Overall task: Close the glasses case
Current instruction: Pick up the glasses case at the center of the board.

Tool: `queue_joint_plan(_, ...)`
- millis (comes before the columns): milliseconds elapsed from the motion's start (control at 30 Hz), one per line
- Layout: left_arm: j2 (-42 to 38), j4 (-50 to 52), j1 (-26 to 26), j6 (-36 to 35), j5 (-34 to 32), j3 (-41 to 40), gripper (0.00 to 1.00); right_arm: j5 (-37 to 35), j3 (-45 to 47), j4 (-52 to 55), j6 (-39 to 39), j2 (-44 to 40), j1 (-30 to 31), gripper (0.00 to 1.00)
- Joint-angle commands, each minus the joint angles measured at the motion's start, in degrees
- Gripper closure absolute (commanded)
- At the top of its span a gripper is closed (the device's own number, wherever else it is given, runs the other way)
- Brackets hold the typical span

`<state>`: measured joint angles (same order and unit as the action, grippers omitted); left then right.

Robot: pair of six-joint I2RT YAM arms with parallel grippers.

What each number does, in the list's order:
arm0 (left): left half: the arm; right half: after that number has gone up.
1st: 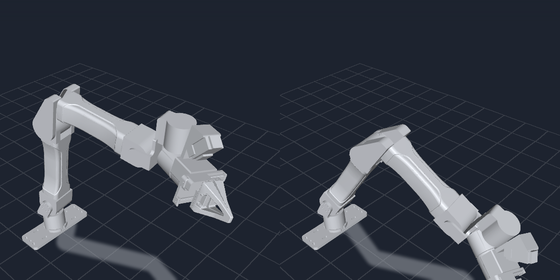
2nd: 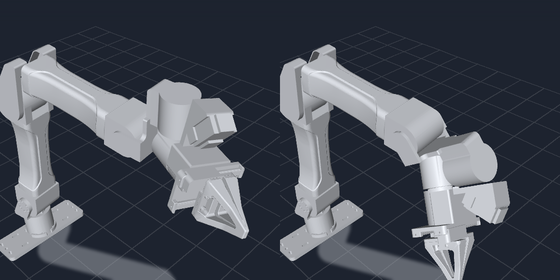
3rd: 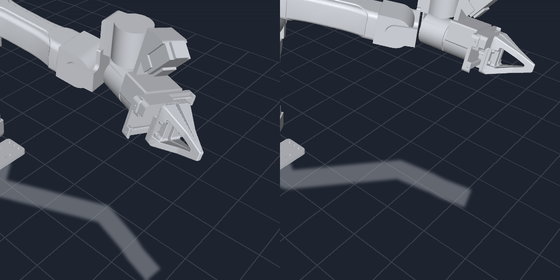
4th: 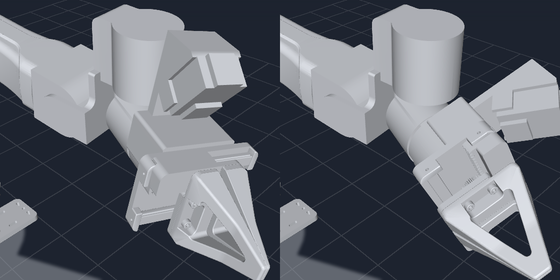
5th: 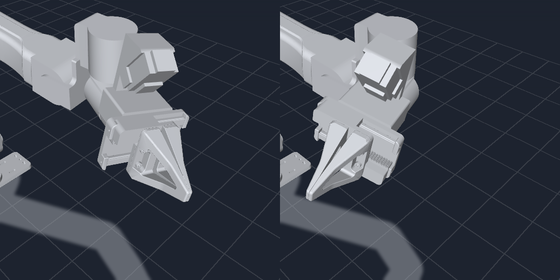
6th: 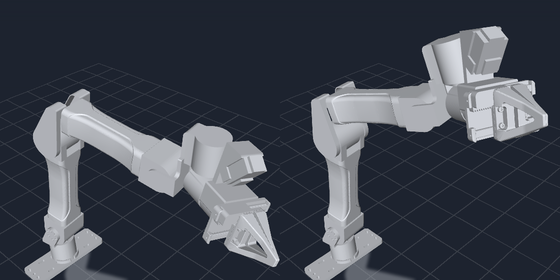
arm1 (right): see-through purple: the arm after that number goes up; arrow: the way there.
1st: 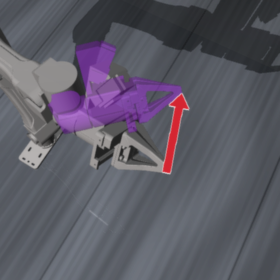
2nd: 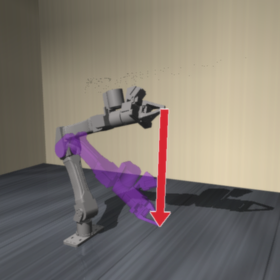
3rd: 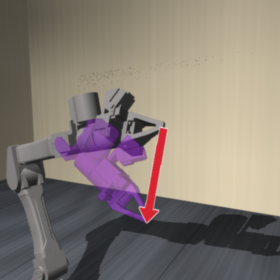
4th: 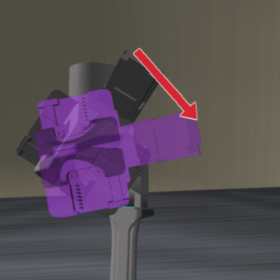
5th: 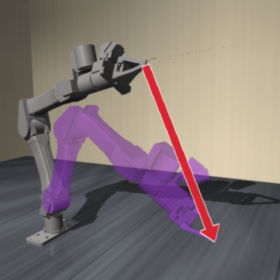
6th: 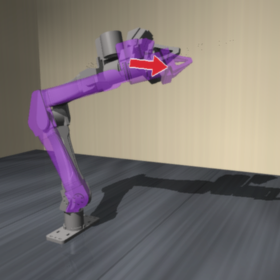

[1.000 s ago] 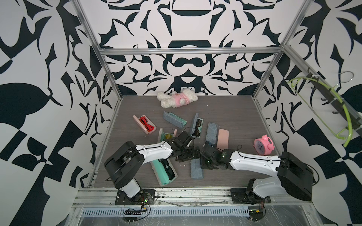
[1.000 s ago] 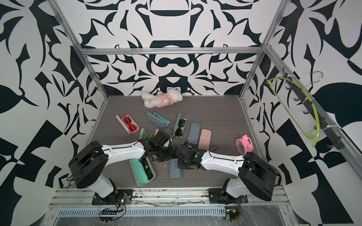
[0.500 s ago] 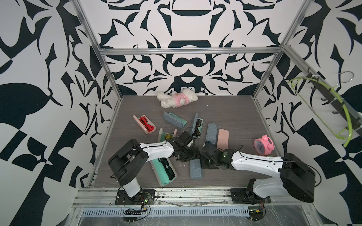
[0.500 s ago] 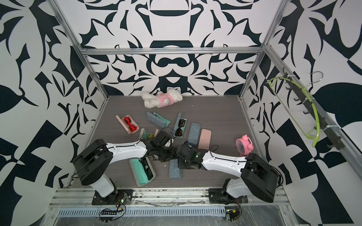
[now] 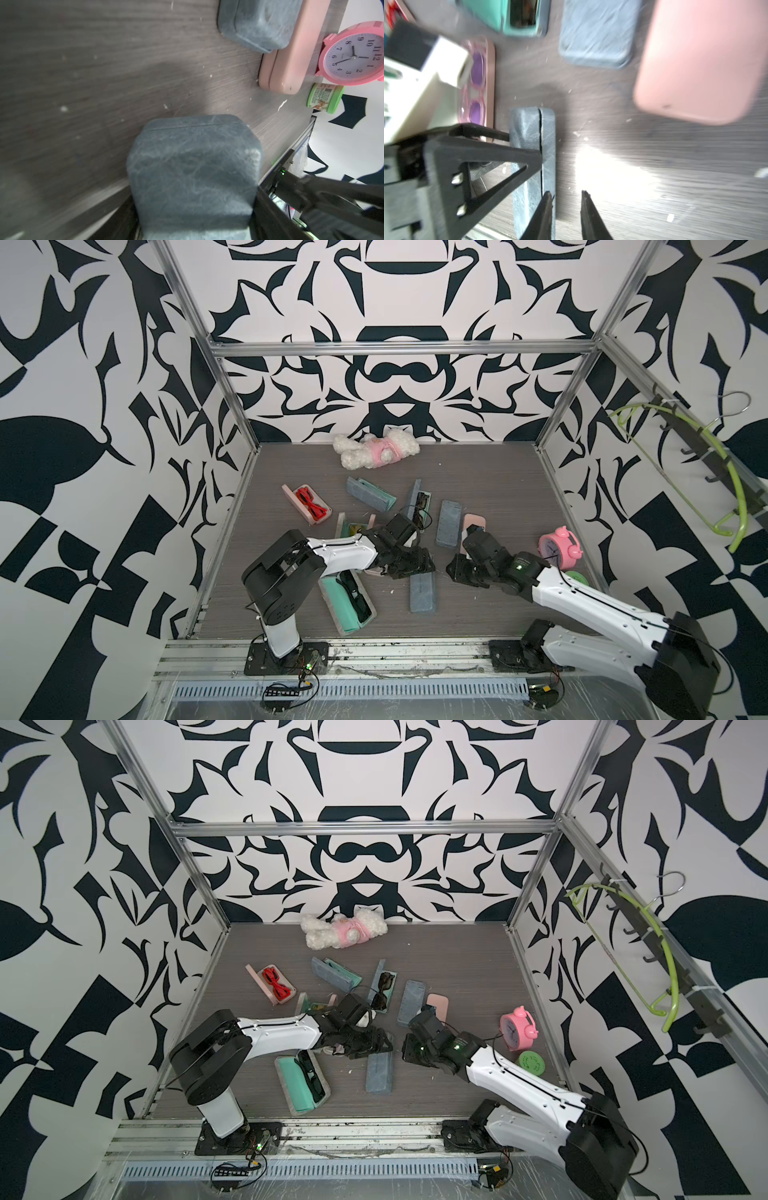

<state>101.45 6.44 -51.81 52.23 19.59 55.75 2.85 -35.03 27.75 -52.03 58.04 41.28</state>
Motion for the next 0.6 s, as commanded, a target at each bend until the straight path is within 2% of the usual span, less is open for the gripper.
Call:
queue_joint_plan(0, 3.11, 3.65, -0.57, -1.40, -1.37, 1.45, 0.31, 1.17, 0.67, 4.04, 2.18, -1.54, -0.95, 0.72)
queue_joint_plan(167, 3.03, 4.75, -1.18, -1.23, -1.93, 3.52, 0.25, 2.71, 1.09, 3.50, 2.20, -3.02, -1.21, 0.68)
queue_joint_plan(400, 0.24, 5.08, -1.28, 0.15, -2.75, 5.00, 0.01, 5.56, 2.37, 1.21, 0.83, -3.61, -1.21, 0.42)
queue_joint_plan(567, -5.06, 6.54, -0.73, 0.76, -4.87, 4.87, 0.01, 6.57, 3.40, -1.44, -2.00, -2.57, 0.66, 0.26)
